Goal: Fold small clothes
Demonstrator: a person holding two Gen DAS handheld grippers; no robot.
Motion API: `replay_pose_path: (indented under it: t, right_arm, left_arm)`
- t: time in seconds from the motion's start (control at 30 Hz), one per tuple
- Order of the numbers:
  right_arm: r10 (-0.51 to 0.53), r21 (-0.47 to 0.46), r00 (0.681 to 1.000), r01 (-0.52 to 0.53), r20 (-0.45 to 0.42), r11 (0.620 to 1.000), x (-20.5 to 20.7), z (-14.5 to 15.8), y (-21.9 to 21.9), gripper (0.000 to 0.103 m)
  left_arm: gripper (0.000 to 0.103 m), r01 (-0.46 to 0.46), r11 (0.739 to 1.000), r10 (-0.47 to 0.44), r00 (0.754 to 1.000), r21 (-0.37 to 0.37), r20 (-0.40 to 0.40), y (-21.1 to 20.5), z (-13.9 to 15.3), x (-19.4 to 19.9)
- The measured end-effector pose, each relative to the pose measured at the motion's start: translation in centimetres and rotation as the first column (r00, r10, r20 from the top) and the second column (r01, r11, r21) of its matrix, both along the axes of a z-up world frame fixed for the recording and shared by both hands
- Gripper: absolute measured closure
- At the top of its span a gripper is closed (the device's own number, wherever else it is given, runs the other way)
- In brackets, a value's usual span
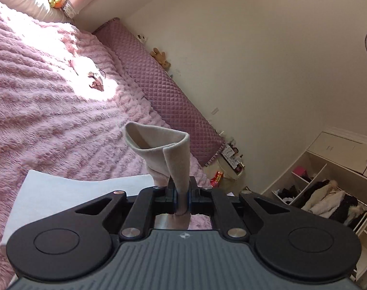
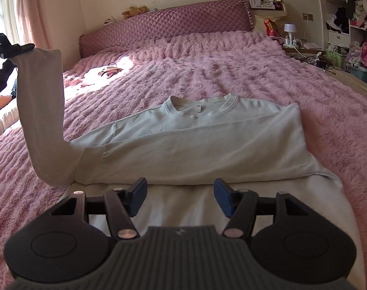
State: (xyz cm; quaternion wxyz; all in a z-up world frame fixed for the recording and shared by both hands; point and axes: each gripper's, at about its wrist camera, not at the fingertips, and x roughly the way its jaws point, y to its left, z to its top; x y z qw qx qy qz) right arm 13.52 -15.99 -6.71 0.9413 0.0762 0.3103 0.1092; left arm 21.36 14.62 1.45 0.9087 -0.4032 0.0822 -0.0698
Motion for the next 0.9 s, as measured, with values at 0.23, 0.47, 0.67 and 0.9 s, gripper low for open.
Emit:
replay_pose_path:
  t: [0.23,0.47,0.67,0.9]
  right_arm:
    - [-0.121,0.014,0.993,0.121,-0.008,0.993,-1.4,-0.5,-8.2,0.045]
    - [-0.196,-0.022,0.979,0.196,-0.047,0.98,-2.8,-2.1,-14.2,0.045]
    - [-0.242,-0.006,0.968,0.242,-0.064,0.97,-2.6,-3.4,-15.9,0.045]
    - [-0.161,0.048,0.987,0.161,-0.008,0.986,1.1,-2.3,-14.0,0.049]
  left_arm:
    - [0.095,0.231,0.972,-0.224,0.966,0.043,-0.126,-12.5,-6.7,4.4]
    - [0.094,0.381,0.895,-0.296,0.896,0.232,-0.33,-22.0,-13.5,6.4]
    - [0.068,0.54,0.777,-0.379,0.812,0.323,-0.444,-25.6,-14.2,5.0]
    - [0.041,0.476,0.751,-0.356,0.876,0.457,-0.326,-18.6,-9.4,0.4]
